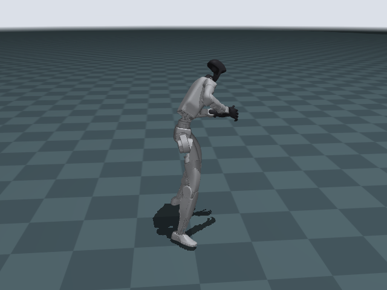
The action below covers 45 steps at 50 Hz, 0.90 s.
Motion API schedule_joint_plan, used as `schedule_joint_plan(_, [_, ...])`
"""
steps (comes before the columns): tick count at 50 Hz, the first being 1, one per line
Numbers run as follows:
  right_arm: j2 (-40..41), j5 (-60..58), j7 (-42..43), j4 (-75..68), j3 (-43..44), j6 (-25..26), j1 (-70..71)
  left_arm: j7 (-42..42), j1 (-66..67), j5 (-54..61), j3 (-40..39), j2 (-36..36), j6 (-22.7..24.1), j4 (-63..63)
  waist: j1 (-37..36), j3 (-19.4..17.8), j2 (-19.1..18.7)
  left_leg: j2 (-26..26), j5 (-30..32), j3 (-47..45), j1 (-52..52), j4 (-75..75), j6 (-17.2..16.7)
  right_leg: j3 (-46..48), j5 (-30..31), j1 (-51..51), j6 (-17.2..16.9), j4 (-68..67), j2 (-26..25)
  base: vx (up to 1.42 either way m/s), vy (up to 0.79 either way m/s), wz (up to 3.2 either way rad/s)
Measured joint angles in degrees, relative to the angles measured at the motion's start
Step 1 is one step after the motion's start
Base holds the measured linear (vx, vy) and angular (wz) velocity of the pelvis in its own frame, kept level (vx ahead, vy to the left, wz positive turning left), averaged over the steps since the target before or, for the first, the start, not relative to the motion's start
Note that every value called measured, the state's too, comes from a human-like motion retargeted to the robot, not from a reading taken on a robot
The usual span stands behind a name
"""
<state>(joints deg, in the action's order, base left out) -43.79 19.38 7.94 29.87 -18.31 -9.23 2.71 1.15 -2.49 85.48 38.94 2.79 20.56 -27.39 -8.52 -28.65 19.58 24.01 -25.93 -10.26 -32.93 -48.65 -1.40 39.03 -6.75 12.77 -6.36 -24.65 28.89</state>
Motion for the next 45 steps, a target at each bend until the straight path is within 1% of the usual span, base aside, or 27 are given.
schedule_joint_plan(2, [-3.65, -1.64, -3.85, -3.38, 3.07, 0.78, -4.25, -4.69, 1.15, 3.36, -2.55, -0.36, -1.19, -2.8, 1.61, 0.73, -2.7, -2.8, -3.31, 2.83, -3.86, -4.15, 0.49, 1.37, 3.16, -2.51, -1.08, 3.77, 0.87, 0.1, 0.82, 1.25])
schedule_joint_plan(3, [-5.53, -2.57, -6.27, -5.35, 5.21, 1.24, -7.08, -7.72, 1.81, 4.98, -4.43, -2.11, -1.87, -4.02, 2.33, 1.95, -4.48, -4.7, -4.94, 3.2, -4.91, -5.15, 0.59, 1.9, 5.81, -3.81, -1.77, 6.41, 1.6, 0.19, 0.95, 1.09])
schedule_joint_plan(5, [-9.02, -2.63, -10.97, -9.12, 9.87, 2.78, -12.73, -12.16, 2.86, 6.6, -9.97, -9.28, -2.59, -5.43, 2.65, 5.12, -8.6, -8.8, -7.65, 2.22, -4.92, -5.05, 0.72, 0.11, 11.65, -5.88, -2.17, 11.8, 3.22, 0.28, 1.03, 0.82])
schedule_joint_plan(7, [-12.61, -1.86, -14.93, -11.44, 13.7, 5.27, -16.98, -10.51, 2.42, 1.08, -19.1, -21.4, -3.04, -2.06, 1.23, 8.96, -13.27, -13.14, -7.91, -0.14, -2.29, -1.23, 1.21, -8.57, 14.1, -6.36, -2.48, 15.51, 3.53, 0.32, 1.09, 0.51])
schedule_joint_plan(8, [-14.75, -2.32, -16.9, -11.86, 15.19, 6.13, -18.5, -8.32, 1.52, -4.89, -24.72, -28.57, -4.04, 2.43, 0.42, 11.08, -15.69, -15.43, -6.81, -1.25, -0.44, 1.8, 1.34, -14.43, 12.94, -6.3, -3.41, 16.42, 2.77, 0.31, 1.12, 0.5])
schedule_joint_plan(10, [-19.6, -4.86, -20.82, -11.64, 17.31, 6.11, -20.17, -4.2, -2.65, -21.48, -34.85, -43.88, -8.84, 19.7, -0.51, 15.31, -20.15, -20.66, -0.97, -2.2, 3.35, 8.48, 0.76, -27.26, 8.15, -5.87, -4.84, 16.38, -0.67, 0.29, 1.15, 0.68])
schedule_joint_plan(12, [-24.73, -6.75, -21.14, -11.62, 18.19, 2.74, -19.98, -1.94, -10.74, -36.56, -36.47, -58.63, -12.81, 47.16, 1.03, 18.89, -23.35, -26.59, 9.31, 1.64, 4.51, 10.98, -2.77, -39.72, 3.59, -5.87, -6.11, 15.6, -6.83, 0.27, 1.0, 1.13])
schedule_joint_plan(13, [-27.11, -5.91, -19.22, -12.21, 17.81, 1.34, -18.64, 0.16, -17.67, -40.51, -32.8, -64.6, -14.12, 63.24, 2.18, 19.64, -24.67, -28.22, 13.75, 5.52, 3.79, 9.12, -6.17, -44.56, 3.26, -6.39, -8.01, 16.12, -11.65, 0.28, 0.82, 1.39])
schedule_joint_plan(15, [-30.42, -2.58, -14.96, -14.24, 18.96, -1.42, -16.35, 4.1, -36.7, -46.02, -20.41, -72.87, -16.61, 95.84, 5.93, 20.23, -23.99, -33.85, 19.14, 10.45, 1.94, 5.02, -10.9, -49.61, 0.43, -6.03, -8.64, 16.38, -14.4, 0.3, 0.91, 1.58])
schedule_joint_plan(17, [-32.28, 0.71, -9.3, -15.69, 23.73, -2.18, -15.29, 11.54, -58.47, -49.17, -11.12, -78.95, -20.23, 117.43, 8.6, 18.65, -20.68, -32.42, 18.22, 8.02, 0.25, 1.54, -10.28, -44.78, -1.78, -4.01, -8.64, 17.05, -12.92, 0.31, 0.96, 1.12])
schedule_joint_plan(18, [-33.3, 1.5, -6.2, -16.16, 26.59, -2.33, -14.9, 16.38, -66.64, -50.79, -8.62, -82.41, -20.94, 121.31, 9.65, 17.54, -18.38, -30.01, 17.35, 4.44, 0.24, 1.75, -7.83, -41.04, -3.13, -2.83, -8.64, 16.82, -10.25, 0.31, 0.94, 0.5])
schedule_joint_plan(20, [-33.92, 2.46, -0.09, -16.8, 32.68, -2.74, -14.62, 25.53, -81.86, -53.63, 1.61, -87.26, -19.47, 119.35, 9.28, 14.64, -15.68, -20.54, 14.64, -0.41, 1.35, 4.87, -2.96, -36.23, -7.22, -0.78, -5.2, 13.77, -7.56, 0.31, 0.86, -0.19])
schedule_joint_plan(22, [-33.14, 4.08, 4.46, -17.0, 36.74, -3.84, -15.69, 28.78, -90.2, -58.44, 15.26, -90.04, -17.31, 109.94, 7.55, 12.68, -15.74, -10.15, 12.91, -1.76, 4.74, 15.75, 0.58, -37.69, -12.23, 0.88, -1.64, 7.79, -6.29, 0.34, 0.84, -0.63])
schedule_joint_plan(23, [-31.98, 5.11, 5.85, -17.11, 38.17, -4.65, -16.85, 29.54, -94.95, -61.6, 22.51, -90.56, -16.71, 105.81, 6.75, 12.09, -16.28, -6.0, 13.33, -2.01, 7.05, 22.69, 1.45, -39.05, -14.31, 1.29, -1.48, 4.71, -5.57, 0.41, 0.94, -0.4])
schedule_joint_plan(25, [-26.6, 7.71, 7.1, -17.34, 39.93, -6.52, -19.61, 31.94, -107.08, -67.79, 37.4, -88.47, -15.35, 100.36, 5.53, 11.69, -16.76, -0.74, 16.37, -1.71, 10.24, 32.04, 0.28, -39.51, -16.68, 0.38, -3.25, 0.45, -3.37, 0.47, 1.02, 0.09])
schedule_joint_plan(27, [-19.25, 10.42, 7.17, -17.83, 39.48, -7.85, -21.04, 34.85, -111.37, -73.8, 41.27, -85.77, -13.14, 96.32, 6.17, 12.29, -16.21, -0.95, 17.76, -0.75, 8.43, 28.77, -5.38, -37.25, -15.42, -1.9, -4.23, -1.33, 0.87, 0.52, 1.03, 0.83])
schedule_joint_plan(28, [-14.89, 11.56, 7.04, -18.13, 39.04, -8.23, -21.62, 36.18, -112.18, -76.56, 41.27, -84.36, -12.38, 94.17, 6.68, 12.53, -15.32, -2.43, 16.87, -0.66, 6.17, 23.62, -8.89, -36.19, -13.88, -2.94, -3.55, -2.22, 3.67, 0.49, 1.01, 1.15])
schedule_joint_plan(30, [-5.76, 14.04, 7.42, -18.97, 36.03, -8.35, -21.73, 38.41, -112.69, -78.41, 40.73, -81.56, -11.36, 89.81, 7.72, 12.17, -13.42, -5.88, 13.84, -0.96, 2.34, 13.3, -13.48, -36.5, -10.76, -3.9, 0.4, -5.94, 8.12, 0.45, 0.97, 1.23])
schedule_joint_plan(32, [2.93, 17.94, 8.96, -21.41, 29.55, -8.17, -19.34, 41.82, -106.42, -76.25, 31.89, -78.75, -10.51, 84.33, 8.22, 10.08, -12.2, -9.83, 11.67, -0.96, 2.27, 9.95, -11.71, -42.67, -9.86, -2.09, 4.45, -13.1, 7.72, 0.37, 0.83, 1.04])
schedule_joint_plan(33, [6.5, 20.51, 9.82, -22.86, 25.68, -7.95, -17.94, 43.89, -100.34, -74.28, 24.61, -77.1, -9.91, 81.31, 8.17, 9.18, -11.96, -11.67, 11.19, -1.01, 3.2, 10.53, -9.33, -47.12, -10.08, -0.42, 5.03, -16.87, 5.36, 0.32, 0.7, 0.69])
schedule_joint_plan(35, [10.65, 24.59, 10.35, -24.88, 18.73, -6.98, -16.19, 48.0, -81.47, -70.62, 3.65, -71.66, -8.73, 74.19, 7.72, 8.84, -13.4, -14.0, 11.04, -1.27, 5.14, 14.0, -4.67, -53.83, -11.08, 3.45, 4.35, -22.59, -2.18, 0.28, 0.58, 0.31])
schedule_joint_plan(37, [11.7, 23.18, 9.03, -24.06, 13.72, -5.35, -15.57, 49.45, -65.5, -64.92, -13.51, -62.27, -6.28, 67.63, 7.88, 9.01, -15.45, -14.98, 12.1, -1.95, 7.56, 19.68, -2.37, -52.54, -12.17, 5.79, 3.05, -22.83, -8.92, 0.25, 0.46, 0.13])
schedule_joint_plan(39, [10.66, 16.66, 6.33, -21.4, 11.12, -3.56, -15.46, 48.98, -53.77, -57.64, -25.33, -50.88, -3.24, 61.46, 9.29, 8.99, -17.04, -16.07, 13.72, -2.64, 10.09, 25.39, -1.78, -46.15, -12.98, 5.84, 1.86, -17.71, -13.36, 0.25, 0.41, 0.29])
schedule_joint_plan(40, [9.79, 12.51, 4.64, -19.69, 10.54, -2.6, -15.46, 48.33, -49.08, -53.9, -29.72, -44.96, -1.89, 58.55, 10.25, 8.87, -17.51, -16.81, 14.5, -2.93, 11.32, 27.9, -1.74, -42.2, -13.08, 5.21, 1.18, -13.76, -15.09, 0.26, 0.38, 0.34])
schedule_joint_plan(42, [7.97, 5.34, 0.84, -15.91, 10.85, -0.76, -15.22, 45.75, -42.23, -48.94, -34.32, -34.07, -1.34, 53.69, 11.73, 8.57, -16.98, -19.04, 14.9, -3.74, 13.74, 31.37, -2.15, -33.6, -12.06, 3.03, -0.18, -3.82, -16.93, 0.29, 0.35, 0.17])
schedule_joint_plan(43, [7.05, 2.65, -0.87, -14.05, 11.21, 0.07, -14.96, 43.88, -39.01, -47.54, -35.61, -29.05, -1.81, 51.3, 12.12, 8.45, -16.54, -20.22, 14.6, -4.3, 15.09, 32.8, -2.57, -29.41, -11.53, 1.88, -0.53, 0.75, -17.39, 0.3, 0.32, -0.17])
schedule_joint_plan(45, [5.57, -0.57, -2.97, -10.8, 11.42, 1.17, -14.14, 38.86, -32.5, -45.23, -35.93, -20.1, -3.11, 46.54, 11.79, 8.57, -16.01, -21.79, 13.29, -5.87, 17.99, 35.22, -3.82, -23.54, -11.2, 0.1, 0.27, 6.73, -18.09, 0.31, 0.3, -0.58])
